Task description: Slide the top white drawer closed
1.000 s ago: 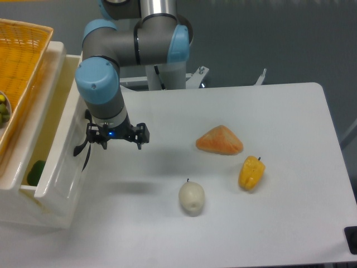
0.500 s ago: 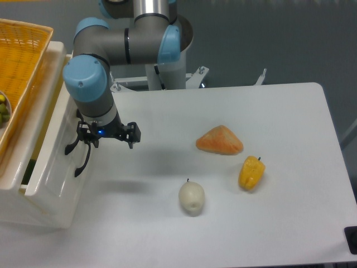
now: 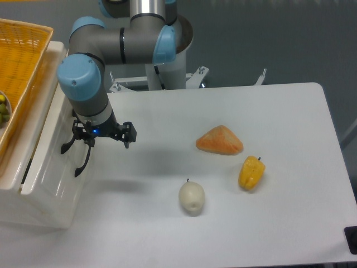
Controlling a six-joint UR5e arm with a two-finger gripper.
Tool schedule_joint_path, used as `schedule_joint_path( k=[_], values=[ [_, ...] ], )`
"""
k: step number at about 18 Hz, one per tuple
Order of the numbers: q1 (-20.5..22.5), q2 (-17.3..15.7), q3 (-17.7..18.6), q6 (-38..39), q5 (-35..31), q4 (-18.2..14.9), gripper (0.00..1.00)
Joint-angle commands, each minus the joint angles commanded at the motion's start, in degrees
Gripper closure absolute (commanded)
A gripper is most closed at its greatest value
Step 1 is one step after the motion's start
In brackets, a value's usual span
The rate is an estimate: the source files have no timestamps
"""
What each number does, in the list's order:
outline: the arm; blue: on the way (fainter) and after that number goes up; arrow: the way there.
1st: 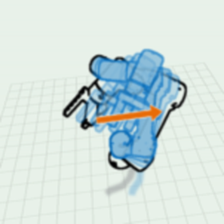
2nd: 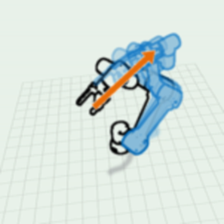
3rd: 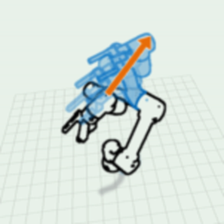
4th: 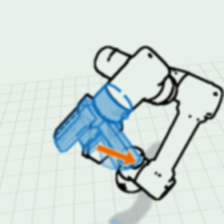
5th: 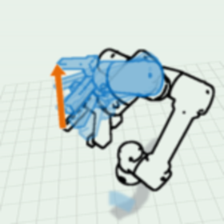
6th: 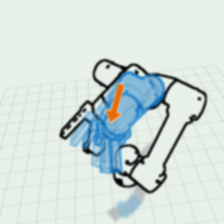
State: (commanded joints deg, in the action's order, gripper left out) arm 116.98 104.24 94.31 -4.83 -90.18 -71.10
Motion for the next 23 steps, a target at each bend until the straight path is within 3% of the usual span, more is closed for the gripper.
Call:
schedule_joint_path(
  k=[11,15,23],
  values=[
    [0.6,0.0,-0.1,-0.4,-0.3,-0.3,0.00],
    [5.4,-0.1,-0.1,-2.0,-0.3,-0.3,0.00],
    [16.5,-1.6,-1.5,-17.9,-3.2,-0.4,0.00]
  ],
)
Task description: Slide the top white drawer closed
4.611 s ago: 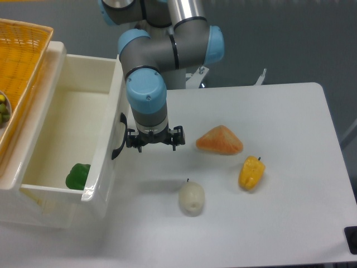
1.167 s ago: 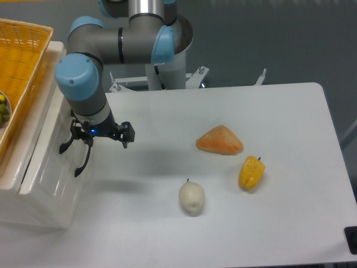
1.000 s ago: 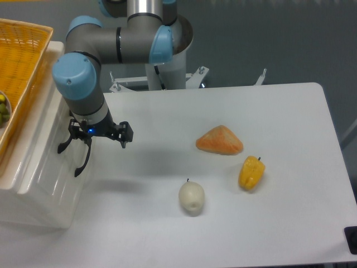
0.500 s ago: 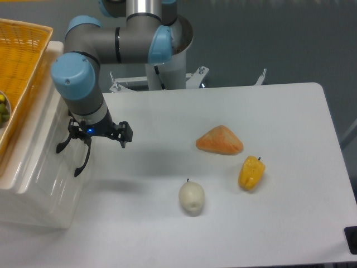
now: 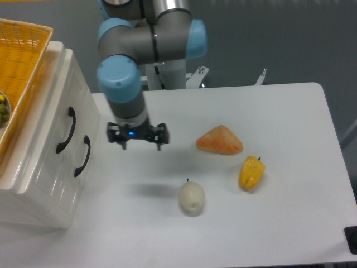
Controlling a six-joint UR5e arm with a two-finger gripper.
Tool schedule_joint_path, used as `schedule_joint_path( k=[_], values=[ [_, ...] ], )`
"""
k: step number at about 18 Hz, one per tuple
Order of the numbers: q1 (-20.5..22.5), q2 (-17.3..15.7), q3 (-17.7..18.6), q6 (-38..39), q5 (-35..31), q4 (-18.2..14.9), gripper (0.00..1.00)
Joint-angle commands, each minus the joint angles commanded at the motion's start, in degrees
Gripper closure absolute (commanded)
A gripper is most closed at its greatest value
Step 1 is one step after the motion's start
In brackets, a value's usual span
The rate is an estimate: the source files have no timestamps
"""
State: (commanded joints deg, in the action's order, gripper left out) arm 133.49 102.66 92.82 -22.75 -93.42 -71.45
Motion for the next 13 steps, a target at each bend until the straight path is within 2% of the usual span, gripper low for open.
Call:
schedule_joint_path(
  k=[5,9,13],
  values=[
    [6.9,-1.1,-0.4,-10.8,-0.9,0.0,0.00],
    [12.0,-1.3,-0.4,-22.3,-1.1,0.0,0.00],
    [16.2,-1.9,-0.4,-26.9,-1.4,0.0,0.00]
  ],
)
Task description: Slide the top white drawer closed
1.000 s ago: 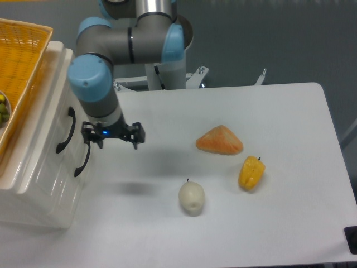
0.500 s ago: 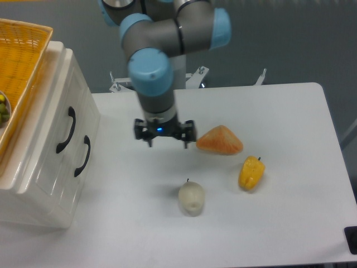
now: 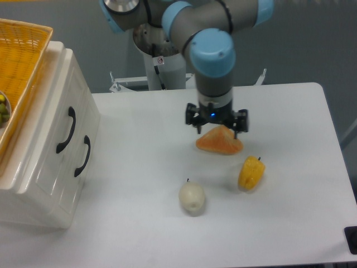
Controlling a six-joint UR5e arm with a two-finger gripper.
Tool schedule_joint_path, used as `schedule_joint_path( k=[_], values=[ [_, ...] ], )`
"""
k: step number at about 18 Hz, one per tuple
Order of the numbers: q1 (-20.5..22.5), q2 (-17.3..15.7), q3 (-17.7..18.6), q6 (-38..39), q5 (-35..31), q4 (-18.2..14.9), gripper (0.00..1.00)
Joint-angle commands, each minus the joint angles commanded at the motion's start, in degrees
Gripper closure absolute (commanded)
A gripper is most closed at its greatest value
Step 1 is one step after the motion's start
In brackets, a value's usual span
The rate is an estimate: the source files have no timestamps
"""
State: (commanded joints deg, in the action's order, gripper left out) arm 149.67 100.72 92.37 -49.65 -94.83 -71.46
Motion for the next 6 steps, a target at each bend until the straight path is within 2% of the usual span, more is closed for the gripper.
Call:
schedule_joint_path(
  k=[6],
  values=[
    [5.5,-0.6,1.1,-6.5,0.2,-0.1,0.00]
  ],
)
